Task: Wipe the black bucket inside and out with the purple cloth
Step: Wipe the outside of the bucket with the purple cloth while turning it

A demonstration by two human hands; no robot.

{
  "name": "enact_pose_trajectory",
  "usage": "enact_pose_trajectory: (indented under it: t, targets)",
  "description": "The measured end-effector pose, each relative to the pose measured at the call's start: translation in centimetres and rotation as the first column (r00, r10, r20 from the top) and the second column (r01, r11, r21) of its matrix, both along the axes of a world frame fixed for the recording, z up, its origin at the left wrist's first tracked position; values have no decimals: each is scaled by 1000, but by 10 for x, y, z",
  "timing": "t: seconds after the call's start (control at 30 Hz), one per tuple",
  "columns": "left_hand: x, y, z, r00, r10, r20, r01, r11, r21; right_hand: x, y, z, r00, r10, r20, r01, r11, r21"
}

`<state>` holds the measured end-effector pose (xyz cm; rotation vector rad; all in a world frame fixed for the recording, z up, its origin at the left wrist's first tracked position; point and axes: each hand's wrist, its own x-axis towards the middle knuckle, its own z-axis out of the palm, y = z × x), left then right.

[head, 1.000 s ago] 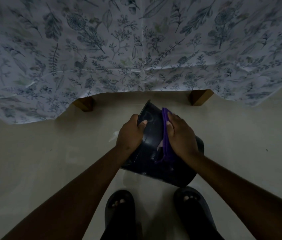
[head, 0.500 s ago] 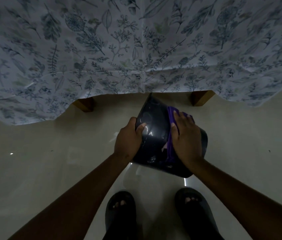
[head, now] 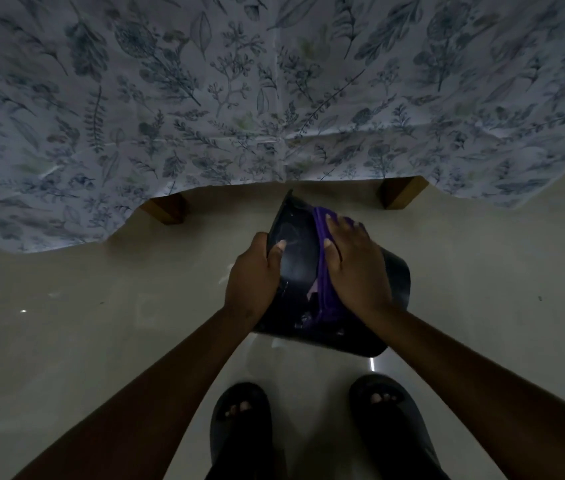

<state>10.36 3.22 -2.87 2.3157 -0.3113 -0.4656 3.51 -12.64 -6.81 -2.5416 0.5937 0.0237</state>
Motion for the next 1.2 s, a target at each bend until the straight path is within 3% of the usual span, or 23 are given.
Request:
enact_pose_trajectory:
  t: [0.13, 0.23, 0.37, 0.47, 0.53, 0.63, 0.73, 0.8, 0.93, 1.0, 1.1, 1.2]
  targets:
    - [4, -10, 7, 1000, 20, -18, -20, 1000, 16, -61, 41, 3, 985, 171, -13, -171, 975, -142]
    - [1, -11, 6, 999, -4, -54, 4, 1000, -1, -57, 49, 3, 964, 267, 9, -261, 947, -185]
    - [-2, -3, 4, 998, -14, -61, 12, 1000, -18, -1, 13, 7, 997, 64, 32, -61, 994, -93]
    - [2, -4, 4, 1000, -10, -20, 10, 1000, 16, -8, -9, 3, 996, -75, 39, 74, 997, 22]
    - [6, -7, 4, 1000, -8, -6, 9, 998, 59, -40, -1, -1, 999, -38, 15, 38, 998, -46]
    - [13, -15, 4, 999, 30, -44, -25, 993, 116, -78, 40, 0, 988, 146, -47, -150, 980, -129]
    - [11, -15, 5, 996, 35, -78, -26, 994, 108, -52, 42, 5, 970, 241, 2, -239, 964, -115]
    - [5, -8, 7, 997, 7, -73, -2, 997, 72, -17, 24, 8, 980, 199, 24, -197, 978, -76]
    - [0, -2, 7, 1000, -2, -27, 4, 995, 95, 4, -8, 3, 999, -23, -26, 27, 984, 178]
    - [5, -5, 5, 1000, -8, -7, 9, 991, 136, -21, 2, 0, 998, -40, -46, 46, 991, 128]
    - [13, -8, 1, 1000, 5, -10, -3, 986, 164, -67, 42, 5, 988, 144, -54, -147, 988, -57]
    - [16, -7, -2, 998, -32, -54, 38, 991, 127, -61, 55, 10, 950, 312, 14, -310, 947, -85]
